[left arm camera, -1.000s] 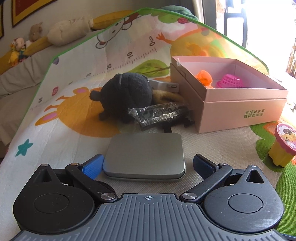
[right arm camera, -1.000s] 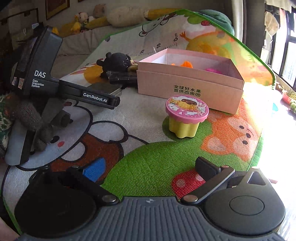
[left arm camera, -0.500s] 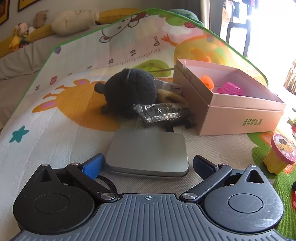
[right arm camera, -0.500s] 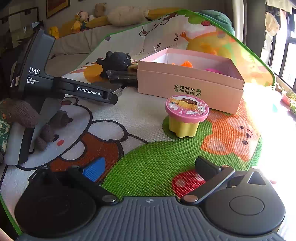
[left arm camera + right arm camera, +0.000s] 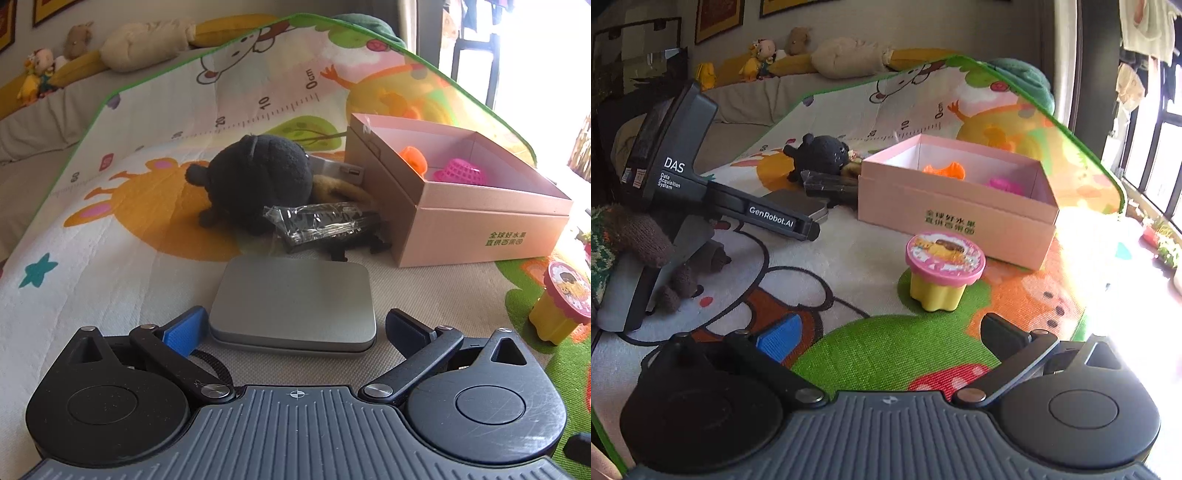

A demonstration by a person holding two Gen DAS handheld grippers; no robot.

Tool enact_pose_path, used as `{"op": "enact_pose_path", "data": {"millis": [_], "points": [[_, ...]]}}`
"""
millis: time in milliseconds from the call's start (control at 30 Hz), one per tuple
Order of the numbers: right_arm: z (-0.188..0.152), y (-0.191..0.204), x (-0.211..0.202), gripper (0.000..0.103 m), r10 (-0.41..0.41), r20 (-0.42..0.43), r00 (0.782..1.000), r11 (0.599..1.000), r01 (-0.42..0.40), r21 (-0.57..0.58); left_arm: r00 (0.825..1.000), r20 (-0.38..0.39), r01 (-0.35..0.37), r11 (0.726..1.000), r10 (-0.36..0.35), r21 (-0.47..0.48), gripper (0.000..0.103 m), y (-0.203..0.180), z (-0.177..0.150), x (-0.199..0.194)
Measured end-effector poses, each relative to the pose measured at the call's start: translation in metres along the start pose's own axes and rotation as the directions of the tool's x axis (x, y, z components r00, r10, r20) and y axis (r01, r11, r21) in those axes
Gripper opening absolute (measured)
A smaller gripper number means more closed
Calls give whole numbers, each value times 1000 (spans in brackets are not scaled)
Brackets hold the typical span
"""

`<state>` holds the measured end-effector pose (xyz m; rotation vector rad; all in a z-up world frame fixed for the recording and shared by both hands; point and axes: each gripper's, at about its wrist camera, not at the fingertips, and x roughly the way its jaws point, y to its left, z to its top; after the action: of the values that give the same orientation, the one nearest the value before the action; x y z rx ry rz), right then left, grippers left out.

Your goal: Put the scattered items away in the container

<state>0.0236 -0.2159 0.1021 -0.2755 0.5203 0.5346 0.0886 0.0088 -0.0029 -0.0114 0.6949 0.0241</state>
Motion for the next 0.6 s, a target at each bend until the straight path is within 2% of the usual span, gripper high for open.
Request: {"op": "enact_pose_path", "data": {"millis": [33,100,167,200,267,433,533,600], "points": [[3,2,-1,103,-41,38,998,998,43,-42,1000,-1,-2,1000,2,3,103,-1,0,0],[9,2,8,103,-65,58,996,995,70,-77,1000,-6,-9,1000,10,14,103,-3,1,1],[13,-3,23,103,-70,29,997,997,70,-27,1000,-14,-10,1000,10,20,103,-3,2,1],[13,-5,29,102,-69,7,998,998,69,-6,1000,-19,-6,1000,6,22,103,-3,3,1],[14,-11,38,89,-50,-41,998,998,51,25,1000,-24,10,999,-9,34,103,-2,4,2],[18,-15,38,87,-59,-39,998,998,60,29,1000,-26,11,998,-10,54,103,-2,9,8],[25,-18,38,87,-21,-41,999,999,22,41,999,-29,23,998,-21,58,103,-2,13,11],[30,-25,41,81,-1,-54,999,997,6,83,999,-27,34,998,-32,58,103,0,12,10]]}}
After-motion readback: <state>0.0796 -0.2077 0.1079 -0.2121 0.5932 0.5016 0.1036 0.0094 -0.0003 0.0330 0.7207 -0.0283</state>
